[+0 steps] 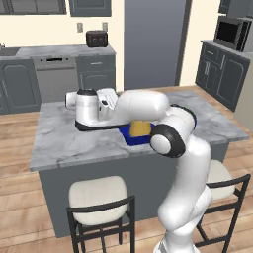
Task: There is a tray on the dining counter. Grab the cup, mug, and pitcher and place them on the tray. The pitcher may be placed next to the tray if it cannot fit the tray.
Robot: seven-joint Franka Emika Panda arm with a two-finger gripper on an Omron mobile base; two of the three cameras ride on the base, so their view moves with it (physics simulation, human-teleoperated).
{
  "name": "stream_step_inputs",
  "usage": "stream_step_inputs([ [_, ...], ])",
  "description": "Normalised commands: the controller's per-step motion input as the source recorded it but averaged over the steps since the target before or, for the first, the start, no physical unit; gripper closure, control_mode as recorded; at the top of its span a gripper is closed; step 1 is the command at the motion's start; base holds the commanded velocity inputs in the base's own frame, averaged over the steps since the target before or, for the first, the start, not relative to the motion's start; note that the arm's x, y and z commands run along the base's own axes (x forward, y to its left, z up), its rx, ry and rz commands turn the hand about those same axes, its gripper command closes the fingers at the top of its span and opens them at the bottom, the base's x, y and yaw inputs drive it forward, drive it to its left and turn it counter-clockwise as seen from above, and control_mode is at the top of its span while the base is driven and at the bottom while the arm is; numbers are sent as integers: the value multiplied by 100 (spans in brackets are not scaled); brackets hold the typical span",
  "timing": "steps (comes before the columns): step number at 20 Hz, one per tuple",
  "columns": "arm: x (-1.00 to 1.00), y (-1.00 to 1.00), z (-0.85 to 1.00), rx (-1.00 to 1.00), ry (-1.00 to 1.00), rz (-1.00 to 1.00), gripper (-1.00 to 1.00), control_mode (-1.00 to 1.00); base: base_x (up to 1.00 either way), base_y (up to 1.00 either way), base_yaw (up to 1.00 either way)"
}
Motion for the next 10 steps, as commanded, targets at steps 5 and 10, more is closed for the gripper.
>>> stream_step_inputs([
  [5,-100,-21,25,17,-21,3,-100,-100,0,0,0],
  [10,-100,-40,9,26,-16,0,-100,-100,0,0,0],
])
